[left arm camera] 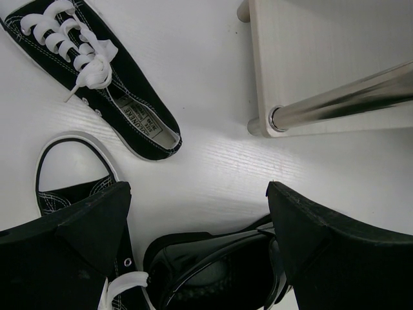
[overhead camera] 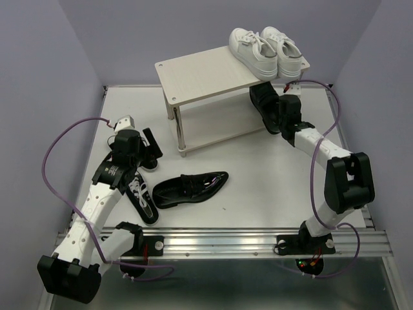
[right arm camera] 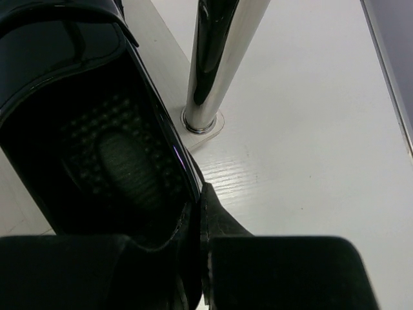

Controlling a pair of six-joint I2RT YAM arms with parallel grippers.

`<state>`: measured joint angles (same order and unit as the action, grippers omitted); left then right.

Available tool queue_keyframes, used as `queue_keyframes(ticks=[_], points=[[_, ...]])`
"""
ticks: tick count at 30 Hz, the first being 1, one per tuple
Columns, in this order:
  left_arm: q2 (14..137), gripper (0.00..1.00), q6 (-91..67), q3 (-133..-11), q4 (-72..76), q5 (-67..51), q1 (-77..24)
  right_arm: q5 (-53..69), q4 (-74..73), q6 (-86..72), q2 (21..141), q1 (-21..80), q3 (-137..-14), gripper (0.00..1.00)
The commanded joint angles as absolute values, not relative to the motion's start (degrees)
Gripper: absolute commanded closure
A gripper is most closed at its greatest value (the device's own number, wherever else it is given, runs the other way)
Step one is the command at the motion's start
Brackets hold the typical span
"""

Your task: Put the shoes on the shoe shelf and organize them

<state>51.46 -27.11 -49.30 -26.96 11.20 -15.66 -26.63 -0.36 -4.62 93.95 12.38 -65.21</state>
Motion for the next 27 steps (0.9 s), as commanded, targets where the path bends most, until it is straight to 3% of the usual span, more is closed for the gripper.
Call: queue_keyframes(ticks=[1, 5, 7, 8, 13, 27], points=[[50.10, 0.01, -27.33, -50.10, -26.89, 12.39, -15.64, -24.87, 11.07, -7.91, 93.34, 12.04, -69.78, 0.99], [50.01, 0.01, -27.51, -50.19, -27.07, 12.48, -15.64, -25.83, 11.25, -8.87, 94.57, 12.04, -69.61, 0.96], [49.92, 0.01, -27.42, -50.27, -27.07, 12.48, -15.64, -26.01, 11.34, -9.23, 94.57, 12.04, -69.35, 0.82], [49.92, 0.01, -27.42, -50.36, -27.16, 12.57, -15.64, -25.75, 11.34, -9.58, 94.48, 12.04, -69.26, 0.65], [49.92, 0.01, -27.42, -50.54, -27.33, 12.48, -15.64, -24.96, 11.25, -9.76, 93.61, 12.04, -68.91, 0.50], [48.60, 0.01, -27.69, -50.36, -27.60, 12.04, -15.64, -22.95, 6.77, -13.09, 83.59, 12.04, -63.02, 0.47]])
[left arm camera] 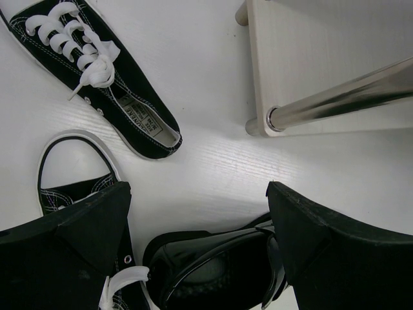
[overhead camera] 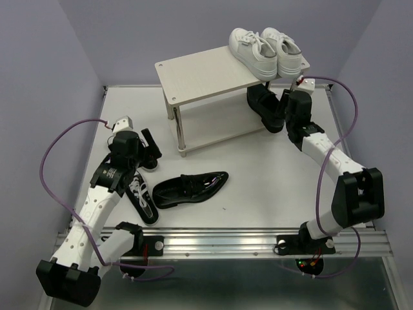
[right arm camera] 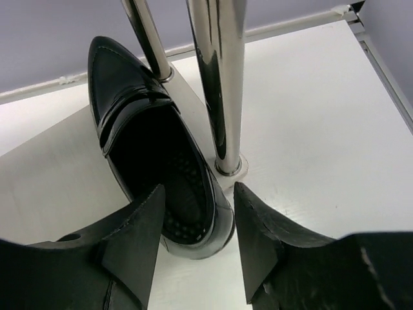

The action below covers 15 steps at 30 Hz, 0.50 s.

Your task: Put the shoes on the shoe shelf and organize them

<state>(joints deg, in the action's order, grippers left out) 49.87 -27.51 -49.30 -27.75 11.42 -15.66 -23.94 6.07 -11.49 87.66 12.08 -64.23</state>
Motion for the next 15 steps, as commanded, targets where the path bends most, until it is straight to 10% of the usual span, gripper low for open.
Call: queue_keyframes(ticks=[1, 15], points=[[48.60, 0.01, -27.69, -50.27, -27.60, 12.13, -15.64, -22.68, 6.07, -13.18, 82.63, 12.04, -62.15, 0.47], [48.96, 0.01, -26.72, -52.11, -29.62, 10.82, -16.26, -17.50, -2.89, -16.61, 73.57, 12.04, -54.15, 0.31]])
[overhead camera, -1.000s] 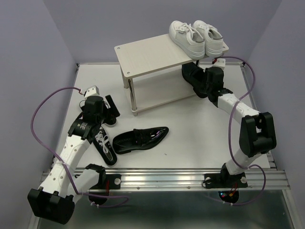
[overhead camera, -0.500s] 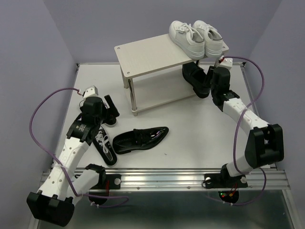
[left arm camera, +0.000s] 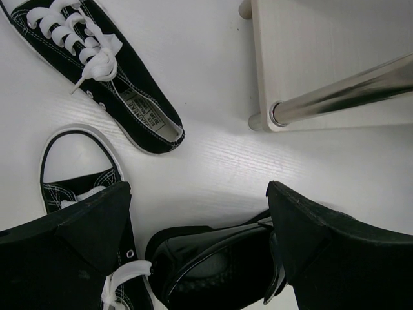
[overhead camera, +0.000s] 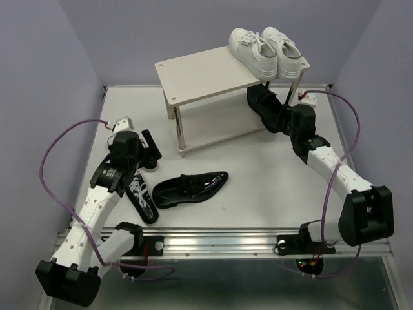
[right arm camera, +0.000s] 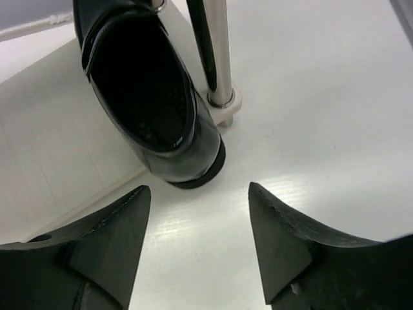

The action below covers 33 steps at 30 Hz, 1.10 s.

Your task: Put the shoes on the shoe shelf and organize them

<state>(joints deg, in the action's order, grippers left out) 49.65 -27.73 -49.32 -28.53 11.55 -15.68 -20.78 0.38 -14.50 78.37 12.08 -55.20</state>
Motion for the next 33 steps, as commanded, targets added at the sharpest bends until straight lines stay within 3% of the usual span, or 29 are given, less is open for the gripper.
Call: queue_keyframes(ticks=[1, 4, 5, 8, 13, 20, 27, 33], points=[[49.56, 0.01, -26.46, -52.73, -30.49, 10.90, -16.78, -16.79, -3.94, -17.13, 72.35, 12.04, -53.53, 0.31], [51.84, 0.02, -26.19, -55.89, -38.11, 13.44, -20.29, -14.33, -8.59, -19.94, 67.07, 12.04, -51.07, 0.29], [52.55, 0.03, -27.06, -57.29, -40.06, 14.84, -22.74, -13.11, -9.57, -21.43, 65.58, 12.04, -50.46, 0.21], [55.45, 0.07, -30.65, -58.62, -46.04, 16.69, -28.53, -11.87, -13.35, -23.81, 60.22, 12.04, -48.69, 0.12], [59.41, 0.14, -38.92, -57.31, -49.48, 18.10, -38.65, -12.65, -19.85, -24.79, 54.06, 12.04, -48.08, 0.08], [61.09, 0.15, -49.72, -53.27, -41.42, 15.65, -48.42, -12.75, -24.52, -25.31, 49.31, 12.04, -49.66, 0.06], [57.39, 0.15, -58.18, -43.96, -30.51, 12.66, -48.96, -11.43, -25.22, -26.10, 48.16, 12.04, -49.57, 0.05], [60.20, 0.28, -57.66, -41.57, -24.00, 10.46, -49.22, -10.99, -25.14, -26.02, 48.52, 12.04, -49.92, 0.05]])
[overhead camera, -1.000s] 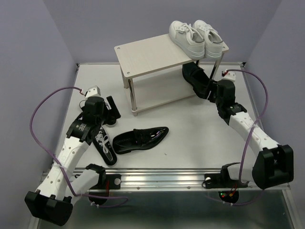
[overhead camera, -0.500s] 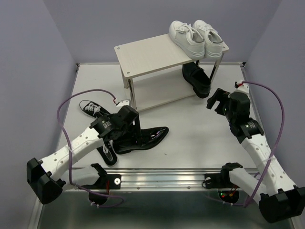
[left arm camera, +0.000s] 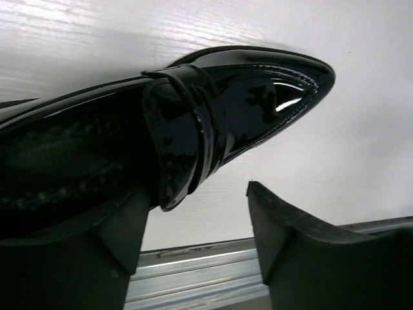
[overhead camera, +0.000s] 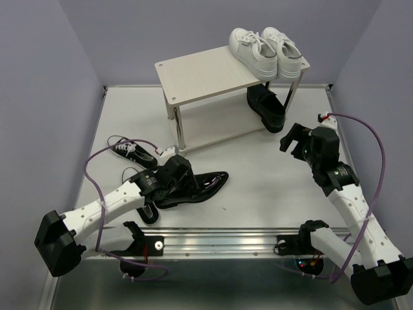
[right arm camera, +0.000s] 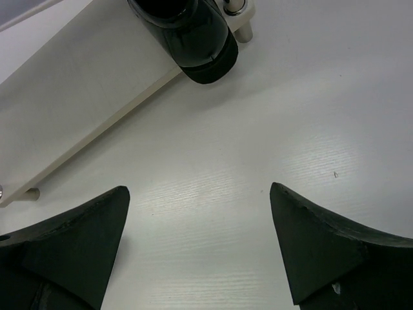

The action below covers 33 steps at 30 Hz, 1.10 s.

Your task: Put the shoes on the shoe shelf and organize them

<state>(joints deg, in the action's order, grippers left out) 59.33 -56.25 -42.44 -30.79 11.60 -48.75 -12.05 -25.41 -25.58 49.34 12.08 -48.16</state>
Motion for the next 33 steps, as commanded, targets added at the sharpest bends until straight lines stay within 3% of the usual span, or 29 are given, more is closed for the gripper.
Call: queue_keyframes(ticks=[1, 3, 5, 6, 16, 31, 32, 33], points=[[60.47, 0.33, -57.57, -41.49, -23.04, 10.20, -49.48, -10.99, -25.14, -25.93, 48.43, 12.04, -49.92, 0.05], [60.91, 0.49, -56.96, -41.40, -19.61, 9.15, -49.92, -11.07, -25.14, -25.84, 47.99, 12.04, -49.92, 0.04], [61.87, 0.77, -56.34, -41.83, -16.71, 8.27, -50.36, -11.07, -25.57, -25.84, 47.81, 12.04, -50.01, 0.04], [62.31, 0.99, -55.99, -42.71, -16.00, 7.30, -50.62, -11.07, -25.75, -25.75, 47.64, 12.04, -50.10, 0.05], [67.76, 1.00, -60.90, -49.04, -5.81, 5.27, -54.49, -10.72, -28.21, -25.22, 46.06, 12.04, -50.80, 0.04], [91.31, 1.00, -65.04, -67.49, 1.58, 10.11, -59.85, -7.73, -32.60, -24.70, 45.70, 12.04, -52.29, 0.03], [92.36, 0.99, -63.30, -70.20, 1.67, 8.45, -60.29, -8.00, -33.22, -24.61, 45.62, 12.04, -52.47, 0.03], [93.50, 0.91, -62.15, -71.53, 1.50, 7.65, -60.47, -8.17, -33.66, -24.61, 45.53, 12.04, -52.64, 0.03]])
